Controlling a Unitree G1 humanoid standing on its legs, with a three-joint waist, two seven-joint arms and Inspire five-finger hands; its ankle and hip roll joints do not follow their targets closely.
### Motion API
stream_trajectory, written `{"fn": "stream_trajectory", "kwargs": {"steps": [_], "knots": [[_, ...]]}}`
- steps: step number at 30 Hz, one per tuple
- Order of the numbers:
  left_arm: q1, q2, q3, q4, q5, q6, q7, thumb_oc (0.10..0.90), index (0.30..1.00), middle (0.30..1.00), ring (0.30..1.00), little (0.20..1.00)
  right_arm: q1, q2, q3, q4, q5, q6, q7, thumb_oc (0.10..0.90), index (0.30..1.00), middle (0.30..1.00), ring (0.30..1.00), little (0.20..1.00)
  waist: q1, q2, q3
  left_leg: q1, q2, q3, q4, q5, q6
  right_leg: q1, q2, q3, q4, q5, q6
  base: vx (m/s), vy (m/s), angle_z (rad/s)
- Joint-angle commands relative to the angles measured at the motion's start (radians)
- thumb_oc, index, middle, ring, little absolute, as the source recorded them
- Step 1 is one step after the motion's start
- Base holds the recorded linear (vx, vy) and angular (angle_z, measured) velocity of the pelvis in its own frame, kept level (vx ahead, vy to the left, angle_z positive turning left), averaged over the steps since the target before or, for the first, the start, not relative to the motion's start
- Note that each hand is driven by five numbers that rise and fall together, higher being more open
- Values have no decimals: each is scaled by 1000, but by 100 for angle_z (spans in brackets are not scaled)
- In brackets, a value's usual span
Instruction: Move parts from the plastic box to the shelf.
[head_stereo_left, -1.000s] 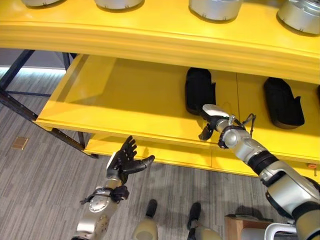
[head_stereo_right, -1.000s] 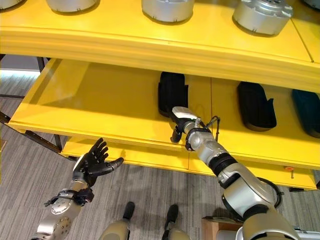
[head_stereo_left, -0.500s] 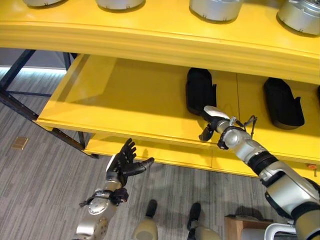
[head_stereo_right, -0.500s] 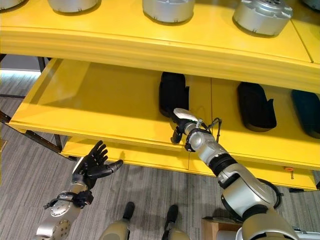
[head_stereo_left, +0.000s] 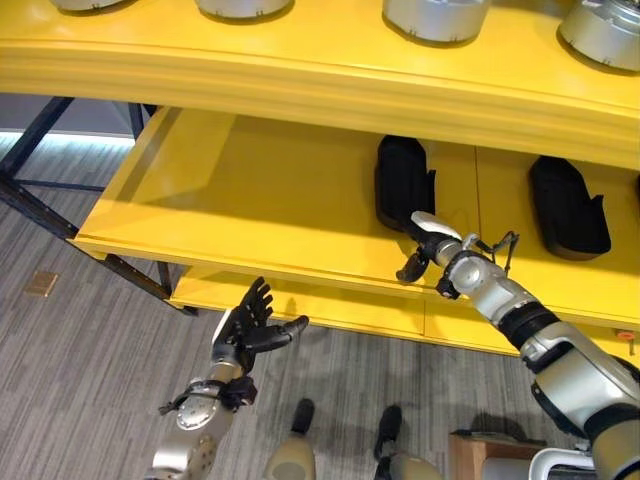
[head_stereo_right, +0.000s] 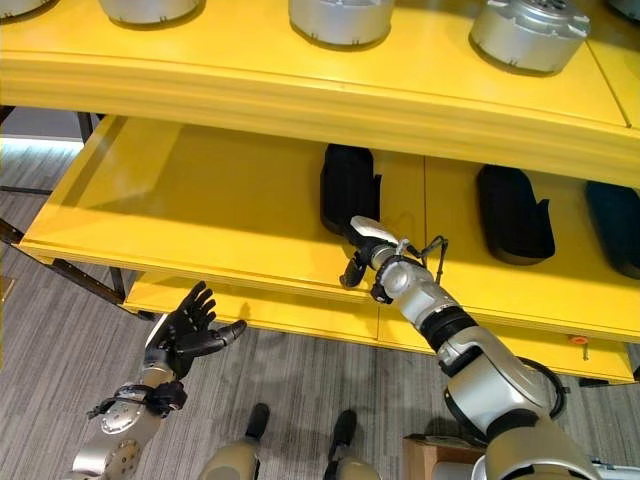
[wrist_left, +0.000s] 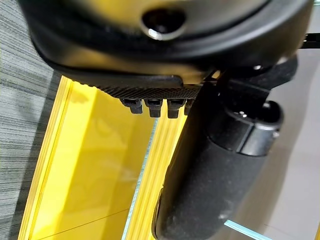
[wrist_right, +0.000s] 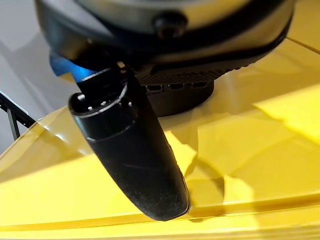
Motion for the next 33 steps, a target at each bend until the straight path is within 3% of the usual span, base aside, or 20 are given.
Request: {"fn": "stream_trajectory", "kwargs": {"steps": [1, 17, 33], "knots": [[-38, 38, 24, -91, 17, -66, -38, 900, 1000, 1000, 1000, 1000, -46, -17, 53, -36, 66, -48, 47, 900, 1000, 1000, 1000, 1000, 27, -33, -44, 12, 4, -2, -6, -47, 35, -12, -81, 39, 146, -98, 86, 0, 0, 0], [-52, 42, 43, -80, 18, -67, -39, 900, 1000, 1000, 1000, 1000, -83, -81, 106, -129, 136, -60, 119, 900, 1000, 1000, 1000, 1000, 20, -57, -48, 22, 6, 1, -4, -53, 35, -1, -79, 42, 141, -100, 86, 0, 0, 0], [-57, 40, 44, -76, 23, -66, -38, 900, 1000, 1000, 1000, 1000, -94, -107, 127, -113, 118, -59, 140, 900, 1000, 1000, 1000, 1000, 10, -59, -48, 29, 9, 7, -4, -54, 34, 1, -74, 48, 138, -99, 85, 0, 0, 0]]}}
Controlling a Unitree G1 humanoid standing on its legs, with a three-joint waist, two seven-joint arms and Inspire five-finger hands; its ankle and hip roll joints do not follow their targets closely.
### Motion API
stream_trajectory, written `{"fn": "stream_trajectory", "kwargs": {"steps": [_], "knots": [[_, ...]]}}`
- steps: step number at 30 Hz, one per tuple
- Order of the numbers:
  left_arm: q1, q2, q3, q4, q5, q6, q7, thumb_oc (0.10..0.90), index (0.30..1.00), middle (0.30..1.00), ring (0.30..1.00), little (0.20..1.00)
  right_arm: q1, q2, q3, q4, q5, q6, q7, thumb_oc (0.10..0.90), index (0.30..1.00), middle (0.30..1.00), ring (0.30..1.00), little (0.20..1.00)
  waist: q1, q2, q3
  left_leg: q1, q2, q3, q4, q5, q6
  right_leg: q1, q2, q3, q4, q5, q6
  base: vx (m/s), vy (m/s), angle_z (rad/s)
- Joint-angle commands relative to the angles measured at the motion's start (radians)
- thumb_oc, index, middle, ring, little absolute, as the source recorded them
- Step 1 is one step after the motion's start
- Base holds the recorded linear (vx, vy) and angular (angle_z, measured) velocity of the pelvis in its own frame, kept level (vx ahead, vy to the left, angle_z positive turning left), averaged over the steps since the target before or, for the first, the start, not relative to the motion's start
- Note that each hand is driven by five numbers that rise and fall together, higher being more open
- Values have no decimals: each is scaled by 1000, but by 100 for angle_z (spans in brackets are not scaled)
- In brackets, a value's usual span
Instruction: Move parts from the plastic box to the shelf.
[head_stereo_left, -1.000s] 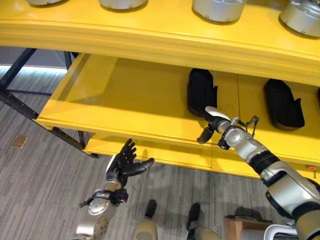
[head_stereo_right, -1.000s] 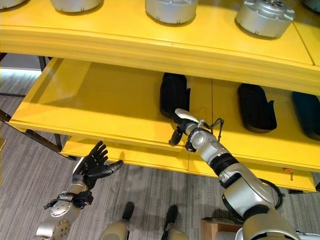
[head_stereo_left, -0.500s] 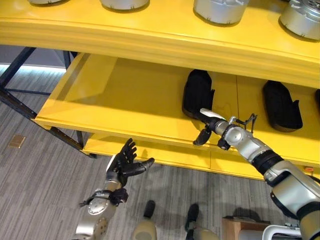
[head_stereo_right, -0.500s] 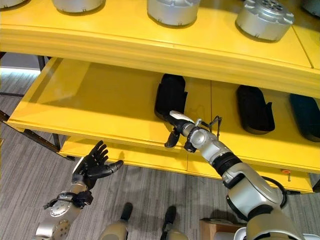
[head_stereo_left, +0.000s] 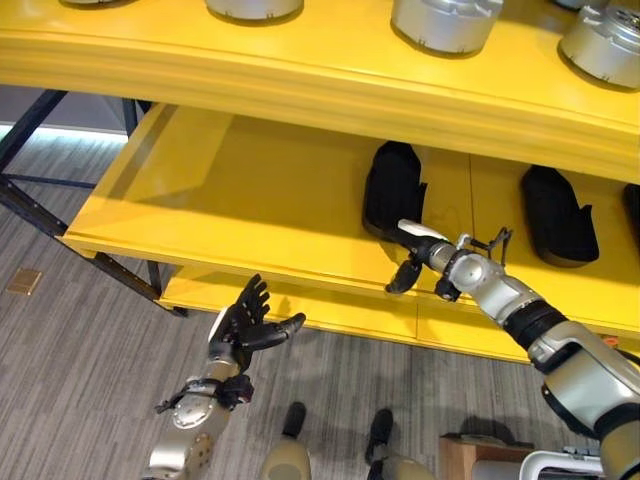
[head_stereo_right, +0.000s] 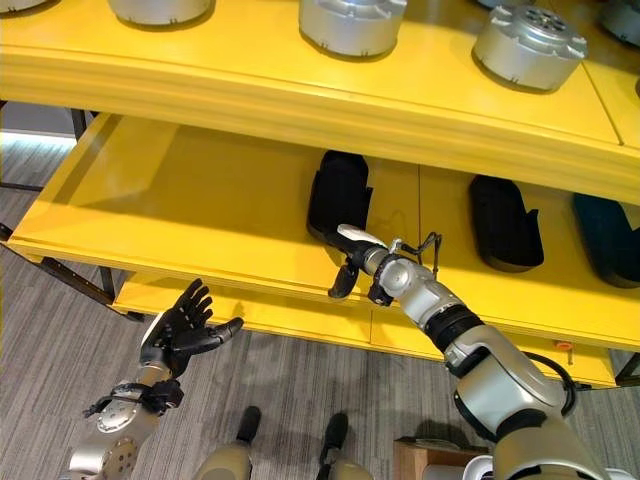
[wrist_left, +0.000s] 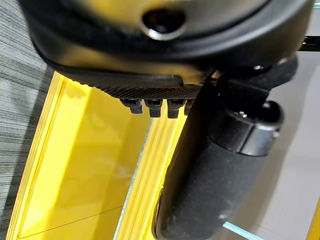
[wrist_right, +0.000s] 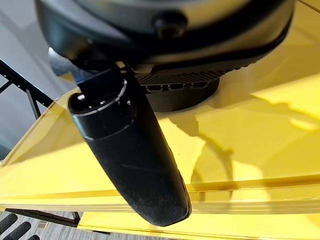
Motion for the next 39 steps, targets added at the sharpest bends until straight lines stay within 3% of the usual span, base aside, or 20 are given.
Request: {"fn": "stream_trajectory", "kwargs": {"steps": [1, 39], "knots": [[-55, 39, 19, -78, 22, -68, -24, 900, 1000, 1000, 1000, 1000, -91, -55, 69, -27, 21, -33, 11, 900, 1000, 1000, 1000, 1000, 11, -28, -44, 20, 9, 5, -4, -50, 33, -11, -76, 47, 152, -99, 84, 0, 0, 0], [-54, 34, 40, -63, 19, -73, -19, 900, 1000, 1000, 1000, 1000, -131, -139, 91, -44, 2, -40, 28, 900, 1000, 1000, 1000, 1000, -8, -30, -42, 26, 13, 15, -4, -55, 34, -15, -70, 55, 155, -100, 83, 0, 0, 0]]}}
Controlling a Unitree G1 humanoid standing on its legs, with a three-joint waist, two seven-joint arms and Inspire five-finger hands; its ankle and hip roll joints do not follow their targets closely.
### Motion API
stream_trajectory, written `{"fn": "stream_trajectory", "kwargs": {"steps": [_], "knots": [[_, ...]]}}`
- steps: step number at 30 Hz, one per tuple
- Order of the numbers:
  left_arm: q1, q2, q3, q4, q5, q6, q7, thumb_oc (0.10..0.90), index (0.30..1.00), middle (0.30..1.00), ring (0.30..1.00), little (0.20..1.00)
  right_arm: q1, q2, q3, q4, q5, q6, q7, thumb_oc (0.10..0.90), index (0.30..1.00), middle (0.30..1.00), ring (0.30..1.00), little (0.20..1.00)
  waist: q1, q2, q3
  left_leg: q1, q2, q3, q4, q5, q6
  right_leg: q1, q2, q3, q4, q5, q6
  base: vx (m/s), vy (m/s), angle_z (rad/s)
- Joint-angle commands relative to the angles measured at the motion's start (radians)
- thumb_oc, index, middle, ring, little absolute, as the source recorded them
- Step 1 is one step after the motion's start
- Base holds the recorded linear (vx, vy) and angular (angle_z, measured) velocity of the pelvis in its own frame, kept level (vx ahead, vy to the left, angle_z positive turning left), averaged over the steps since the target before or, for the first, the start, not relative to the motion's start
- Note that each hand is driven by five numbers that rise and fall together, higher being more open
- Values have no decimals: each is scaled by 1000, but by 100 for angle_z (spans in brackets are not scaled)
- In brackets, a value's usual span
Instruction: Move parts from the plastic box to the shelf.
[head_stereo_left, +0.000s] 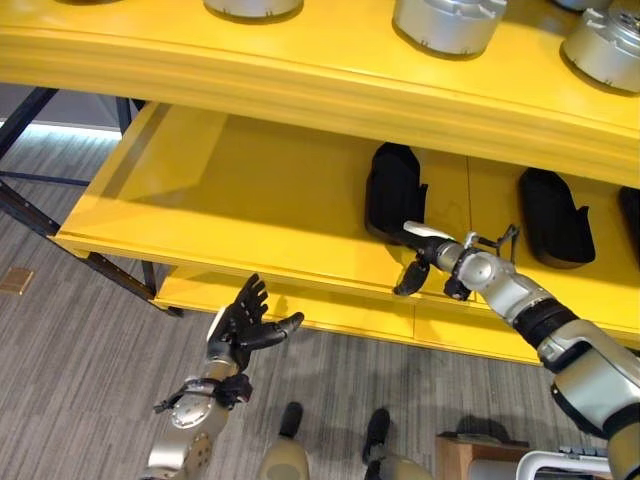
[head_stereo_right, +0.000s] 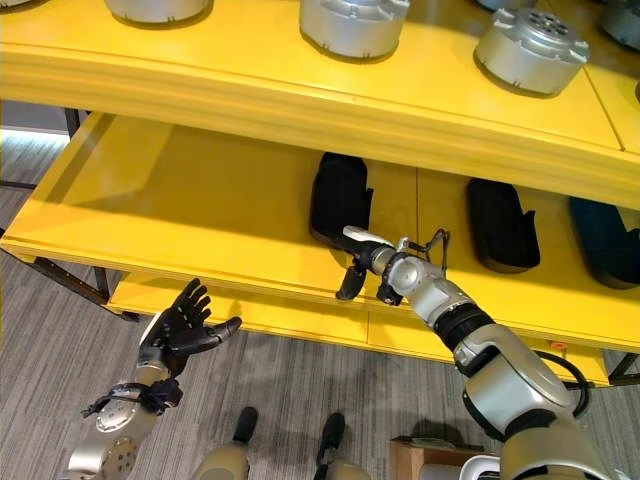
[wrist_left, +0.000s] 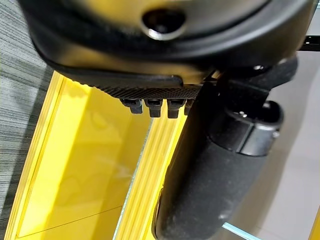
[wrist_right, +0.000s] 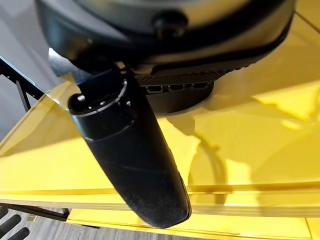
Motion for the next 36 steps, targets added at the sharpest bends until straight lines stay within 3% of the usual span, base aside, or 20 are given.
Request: {"fn": "stream_trajectory", "kwargs": {"steps": [1, 19, 28, 36], "knots": [[-54, 34, 30, -67, 19, -73, -19, 900, 1000, 1000, 1000, 1000, -127, -83, 73, -34, 4, -26, -5, 900, 1000, 1000, 1000, 1000, -5, -14, -43, 23, 13, -2, -3, -52, 32, -15, -71, 46, 160, -100, 82, 0, 0, 0], [-52, 42, 47, -67, 16, -76, -7, 900, 1000, 1000, 1000, 1000, -189, -126, 72, -108, 23, -30, -32, 900, 1000, 1000, 1000, 1000, -16, -23, -57, 36, 18, 3, -11, -55, 32, -7, -68, 51, 152, -95, 83, 0, 0, 0], [-36, 54, 87, -78, 9, -79, 10, 900, 1000, 1000, 1000, 1000, -306, -237, 44, -246, 71, -33, -100, 900, 1000, 1000, 1000, 1000, -39, -33, -68, 44, 20, 15, -14, -57, 31, -8, -66, 64, 149, -91, 84, -2, 1, -3], [12, 46, 145, -105, 17, -69, 15, 900, 1000, 1000, 1000, 1000, -298, -402, -20, -525, 36, -56, -126, 900, 1000, 1000, 1000, 1000, -72, -37, -78, 57, 25, 35, -15, -65, 32, -12, -63, 81, 149, -91, 84, 1, 5, -8]]}}
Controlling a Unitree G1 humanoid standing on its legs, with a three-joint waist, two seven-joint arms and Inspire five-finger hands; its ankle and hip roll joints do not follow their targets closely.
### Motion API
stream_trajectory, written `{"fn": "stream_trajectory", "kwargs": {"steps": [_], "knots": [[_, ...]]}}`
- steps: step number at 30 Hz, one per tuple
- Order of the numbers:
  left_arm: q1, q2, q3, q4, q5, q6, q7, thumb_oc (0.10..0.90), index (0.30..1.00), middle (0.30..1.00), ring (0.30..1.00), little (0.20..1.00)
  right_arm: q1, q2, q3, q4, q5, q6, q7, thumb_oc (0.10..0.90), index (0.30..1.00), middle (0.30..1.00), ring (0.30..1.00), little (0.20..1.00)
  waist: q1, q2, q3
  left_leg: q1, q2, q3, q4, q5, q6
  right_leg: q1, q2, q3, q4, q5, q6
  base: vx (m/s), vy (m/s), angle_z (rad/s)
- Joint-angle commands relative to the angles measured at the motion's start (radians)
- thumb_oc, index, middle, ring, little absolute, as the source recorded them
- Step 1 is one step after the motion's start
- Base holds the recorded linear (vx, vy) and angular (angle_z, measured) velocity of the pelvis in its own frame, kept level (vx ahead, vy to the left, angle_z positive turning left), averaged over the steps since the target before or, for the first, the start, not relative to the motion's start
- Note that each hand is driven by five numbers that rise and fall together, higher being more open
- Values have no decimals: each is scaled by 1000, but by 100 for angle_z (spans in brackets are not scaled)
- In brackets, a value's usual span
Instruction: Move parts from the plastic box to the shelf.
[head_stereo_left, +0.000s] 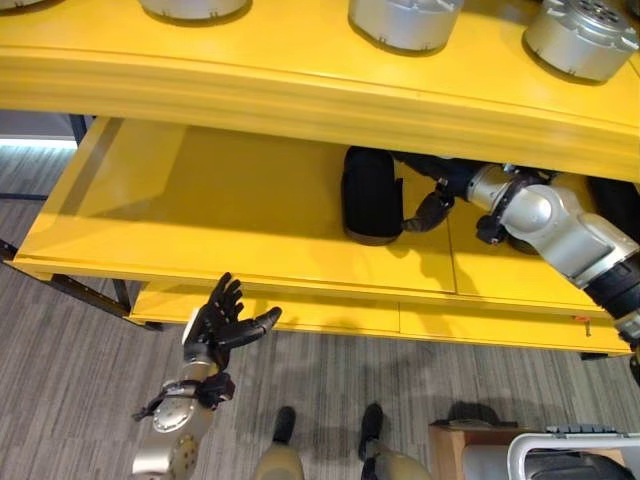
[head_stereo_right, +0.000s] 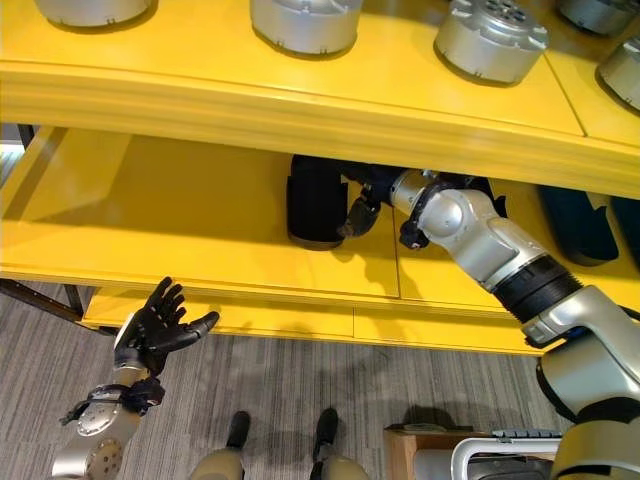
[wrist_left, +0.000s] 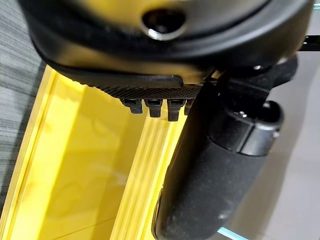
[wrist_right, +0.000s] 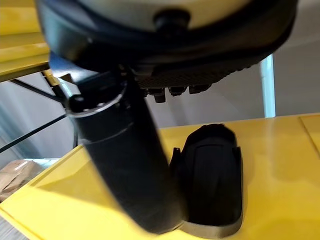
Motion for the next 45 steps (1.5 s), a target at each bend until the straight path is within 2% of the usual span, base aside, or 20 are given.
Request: {"fn": "stream_trajectory", "kwargs": {"steps": [1, 4, 8, 9, 10, 13, 14, 15, 17, 21, 24, 28, 31, 33, 38, 39, 40, 41, 42, 45], "knots": [[-24, 43, 35, -104, 20, -69, -6, 900, 1000, 1000, 1000, 1000, -111, -94, -59, -98, -2, -46, -74, 900, 1000, 1000, 1000, 1000, -15, -16, -82, 30, 23, 2, 3, -56, 26, -12, -68, 45, 155, -96, 82, 0, 0, 0], [-19, 38, 39, -105, 28, -67, -3, 900, 1000, 1000, 1000, 1000, -55, -113, -111, -159, -4, -50, -78, 900, 1000, 1000, 1000, 1000, -21, -16, -85, 30, 23, 8, 2, -56, 27, -13, -68, 49, 151, -93, 83, -11, 5, -1], [-3, 9, 59, -106, 43, -61, 1, 900, 1000, 1000, 1000, 1000, 156, -121, -297, -306, -40, -69, -98, 900, 1000, 1000, 1000, 1000, -38, -10, -90, 22, 20, 18, 3, -48, 29, -17, -69, 56, 133, -78, 84, -16, 8, -1], [2, -3, 65, -110, 54, -60, 2, 900, 1000, 1000, 1000, 1000, 275, -93, -391, -360, -83, -80, -111, 900, 1000, 1000, 1000, 1000, -45, -7, -92, 20, 19, 21, 0, -48, 30, -17, -69, 59, 121, -71, 86, -8, 13, -7], [2, 1, 62, -110, 54, -60, 3, 900, 1000, 1000, 1000, 1000, 289, -93, -404, -367, -85, -78, -109, 900, 1000, 1000, 1000, 1000, -41, -10, -94, 20, 19, 21, 0, -48, 30, -17, -69, 59, 120, -70, 86, -12, 19, -11], [9, -16, 70, -113, 73, -58, 7, 900, 1000, 1000, 1000, 1000, 499, 8, -567, -465, -104, -97, -129, 900, 1000, 1000, 1000, 1000, -50, -5, -99, 12, 15, 30, -7, -45, 35, -23, -70, 64, 102, -55, 94, -13, 26, -18], [9, -15, 69, -113, 73, -58, 7, 900, 1000, 1000, 1000, 1000, 503, 8, -570, -467, -104, -96, -128, 900, 1000, 1000, 1000, 1000, -49, -6, -100, 12, 15, 30, -7, -45, 35, -23, -70, 64, 102, -55, 94, -12, 48, -7], [13, -25, 70, -111, 85, -58, 6, 900, 1000, 1000, 1000, 1000, 613, 70, -651, -513, -135, -115, -157, 900, 1000, 1000, 1000, 1000, -59, 1, -102, 4, 8, 33, -9, -43, 40, -26, -74, 61, 94, -42, 101, -8, 62, -3], [16, -33, 70, -108, 92, -63, 11, 900, 1000, 1000, 1000, 1000, 733, 157, -745, -573, -129, -148, -202, 900, 1000, 1000, 1000, 1000, -72, 8, -107, -5, -3, 33, -9, -43, 48, -29, -81, 61, 91, -32, 110, -2, 94, -1], [19, -39, 51, -97, 109, -75, 14, 900, 1000, 1000, 1000, 1000, 898, 269, -824, -630, -169, -177, -258, 900, 1000, 1000, 1000, 1000, -96, 19, -121, -5, -30, 37, -9, -60, 62, -24, -101, 58, 89, -20, 131, 37, 130, -5], [17, -40, 45, -96, 128, -86, 25, 900, 1000, 1000, 1000, 1000, 960, 335, -832, -641, -165, -194, -286, 900, 1000, 1000, 1000, 1000, -111, 19, -124, -3, -51, 46, -9, -58, 72, -30, -119, 72, 87, 10, 144, 11, 132, -2], [6, -37, 34, -108, 154, -108, 33, 900, 1000, 1000, 1000, 1000, 1022, 406, -776, -623, -137, -209, -286, 900, 1000, 1000, 1000, 1000, -127, 18, -126, 15, -83, 72, -9, -81, 94, -37, -145, 108, 90, 47, 164, 23, 170, -10], [2, -35, 32, -109, 159, -110, 37, 900, 1000, 1000, 1000, 1000, 1028, 413, -767, -620, -135, -209, -287, 900, 1000, 1000, 1000, 1000, -130, 16, -125, 18, -88, 77, -9, -83, 97, -39, -149, 114, 91, 56, 168, 1, 94, -17], [-31, -27, 18, -114, 180, -119, 45, 900, 1000, 1000, 1000, 1000, 1039, 429, -737, -605, -111, -209, -278, 900, 1000, 1000, 1000, 1000, -150, 9, -116, 26, -108, 103, -9, -93, 110, -60, -165, 150, 98, 101, 179, -23, 172, -26], [-58, -22, 5, -105, 187, -127, 46, 900, 1000, 1000, 1000, 1000, 1039, 436, -725, -599, -106, -210, -278, 900, 1000, 1000, 1000, 1000, -161, -2, -109, 28, -115, 138, -9, -98, 115, -79, -165, 181, 86, 151, 191, -23, 79, -21], [-81, -22, -7, -85, 191, -130, 59, 900, 1000, 1000, 1000, 1000, 1016, 445, -702, -579, -110, -206, -284, 900, 1000, 1000, 1000, 1000, -167, -6, -98, 32, -104, 175, -9, -96, 117, -103, -156, 171, 95, 178, 198, -24, 38, -52], [-83, -22, -7, -84, 192, -130, 59, 900, 1000, 1000, 1000, 1000, 1014, 445, -701, -578, -110, -206, -285, 900, 1000, 1000, 1000, 1000, -165, -6, -97, 33, -103, 177, -9, -97, 117, -103, -154, 173, 97, 178, 198, -59, 45, -73], [-90, -22, -9, -76, 188, -131, 63, 900, 1000, 1000, 1000, 1000, 1001, 445, -692, -573, -112, -205, -289, 900, 1000, 1000, 1000, 1000, -161, -2, -89, 35, -92, 191, -9, -94, 118, -114, -149, 145, 122, 162, 194, -80, 38, -75], [-93, -23, -8, -70, 186, -130, 67, 900, 1000, 1000, 1000, 1000, 983, 443, -680, -566, -117, -202, -291, 900, 1000, 1000, 1000, 1000, -152, 8, -80, 37, -77, 210, -9, -90, 119, -115, -152, 83, 161, 125, 182, -118, 61, -75], [-90, -31, -2, -71, 182, -127, 72, 900, 1000, 1000, 1000, 1000, 959, 441, -667, -562, -108, -205, -296, 900, 1000, 1000, 1000, 1000, -133, 26, -78, 42, -44, 256, -9, -84, 121, -74, -175, -23, 238, 27, 154, -117, 60, -63]]}}
